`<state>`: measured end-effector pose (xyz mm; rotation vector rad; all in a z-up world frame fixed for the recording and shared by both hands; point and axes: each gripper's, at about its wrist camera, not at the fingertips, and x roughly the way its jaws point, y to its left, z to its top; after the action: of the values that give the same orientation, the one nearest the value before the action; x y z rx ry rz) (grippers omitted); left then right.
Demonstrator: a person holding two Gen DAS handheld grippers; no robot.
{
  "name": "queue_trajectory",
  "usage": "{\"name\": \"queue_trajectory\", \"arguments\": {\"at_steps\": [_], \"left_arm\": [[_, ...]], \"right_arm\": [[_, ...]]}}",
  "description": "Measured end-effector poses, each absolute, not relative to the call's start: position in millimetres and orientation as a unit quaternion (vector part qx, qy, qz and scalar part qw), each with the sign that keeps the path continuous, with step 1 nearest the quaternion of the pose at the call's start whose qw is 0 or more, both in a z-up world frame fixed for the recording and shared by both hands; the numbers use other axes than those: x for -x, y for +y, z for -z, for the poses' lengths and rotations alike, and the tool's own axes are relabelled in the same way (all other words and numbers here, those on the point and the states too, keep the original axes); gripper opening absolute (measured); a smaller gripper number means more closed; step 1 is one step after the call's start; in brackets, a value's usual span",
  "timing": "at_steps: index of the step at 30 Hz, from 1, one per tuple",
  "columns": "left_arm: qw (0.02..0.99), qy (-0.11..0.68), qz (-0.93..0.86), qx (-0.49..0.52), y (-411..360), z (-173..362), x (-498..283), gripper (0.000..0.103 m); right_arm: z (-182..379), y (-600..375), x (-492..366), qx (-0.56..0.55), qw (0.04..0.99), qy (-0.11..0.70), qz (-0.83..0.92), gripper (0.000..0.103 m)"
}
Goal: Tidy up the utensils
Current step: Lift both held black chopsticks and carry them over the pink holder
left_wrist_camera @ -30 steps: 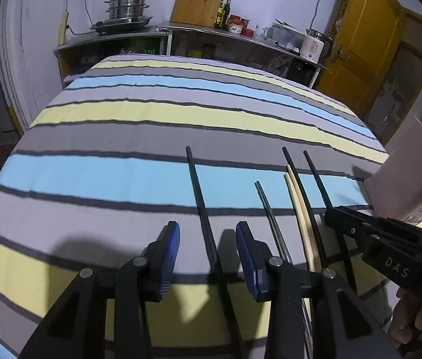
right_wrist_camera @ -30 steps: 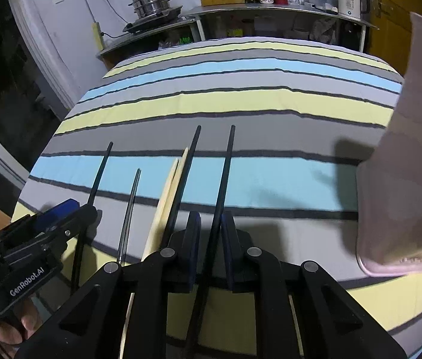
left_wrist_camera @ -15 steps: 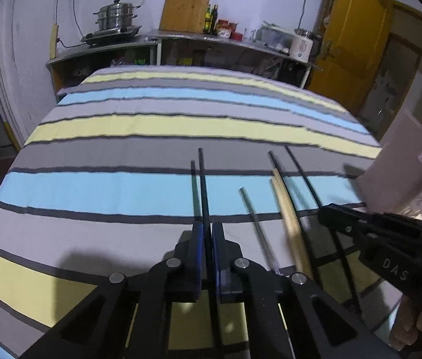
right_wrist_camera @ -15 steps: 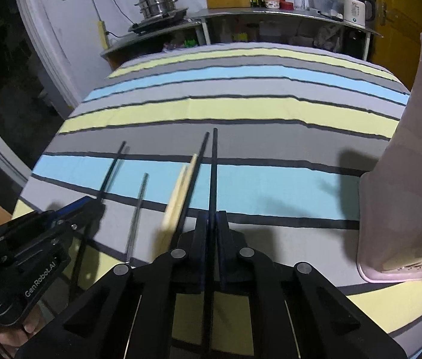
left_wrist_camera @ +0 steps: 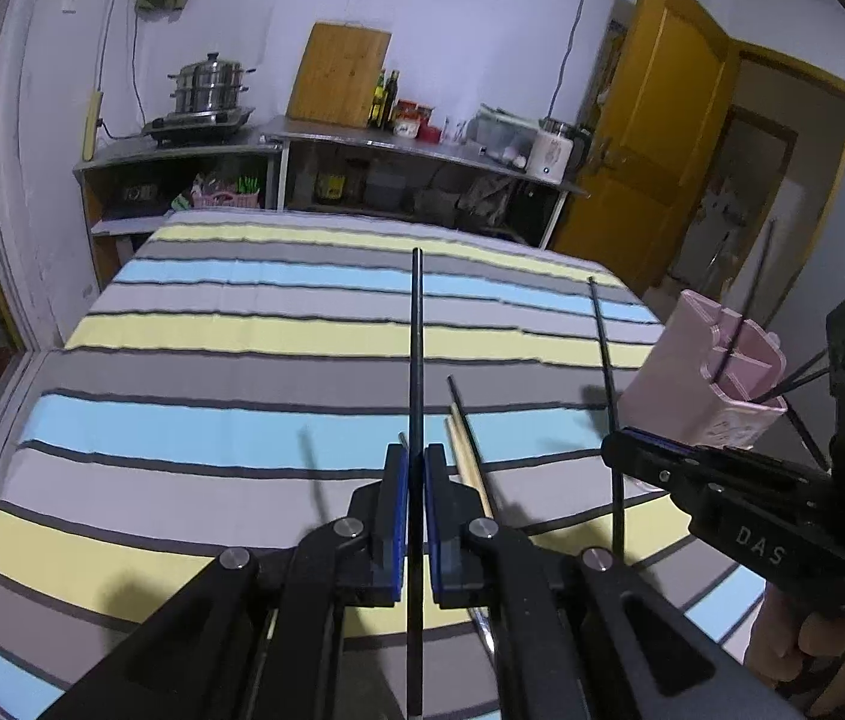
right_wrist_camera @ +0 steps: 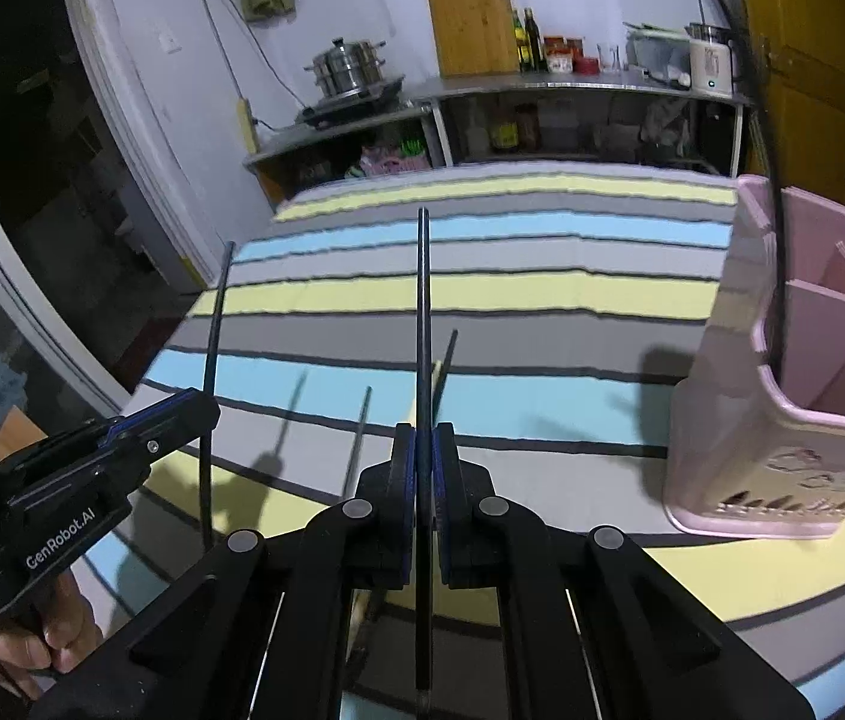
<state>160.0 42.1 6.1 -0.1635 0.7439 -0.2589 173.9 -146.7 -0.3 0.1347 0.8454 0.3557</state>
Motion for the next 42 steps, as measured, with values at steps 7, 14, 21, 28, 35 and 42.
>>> {"name": "queue_trajectory", "arguments": {"at_steps": [7, 14, 21, 28, 35, 42], "left_arm": [[0.924, 0.344, 0.147, 0.083, 37.9, -34.6, -138.7, 0.005], [0.924, 0.330, 0.167, 0.092, 33.2, -59.7, -118.3, 0.005], [0.922, 0.329, 0.185, 0.091, 23.8, -71.6, -108.9, 0.005], [0.911, 0.338, 0.218, 0.090, 0.4, -76.1, -105.5, 0.005], [0.901, 0.344, 0.251, 0.082, -39.2, -79.7, -113.6, 0.005], [0.899, 0.328, 0.280, 0.075, -73.1, -101.5, -131.2, 0.005]], "right_arm": [[-25.6, -158.1, -149.5, -0.076, 0.903, 0.385, -0.177, 0.006], [-49.2, -174.2, -126.6, -0.086, 0.912, 0.361, -0.172, 0.006], [-64.0, -191.4, -110.8, -0.097, 0.920, 0.343, -0.164, 0.006], [-68.8, -214.0, -99.2, -0.109, 0.923, 0.336, -0.149, 0.006], [-73.5, -241.0, -91.6, -0.121, 0.928, 0.330, -0.125, 0.006], [-92.9, -272.0, -87.6, -0.129, 0.937, 0.308, -0.097, 0.006]]}}
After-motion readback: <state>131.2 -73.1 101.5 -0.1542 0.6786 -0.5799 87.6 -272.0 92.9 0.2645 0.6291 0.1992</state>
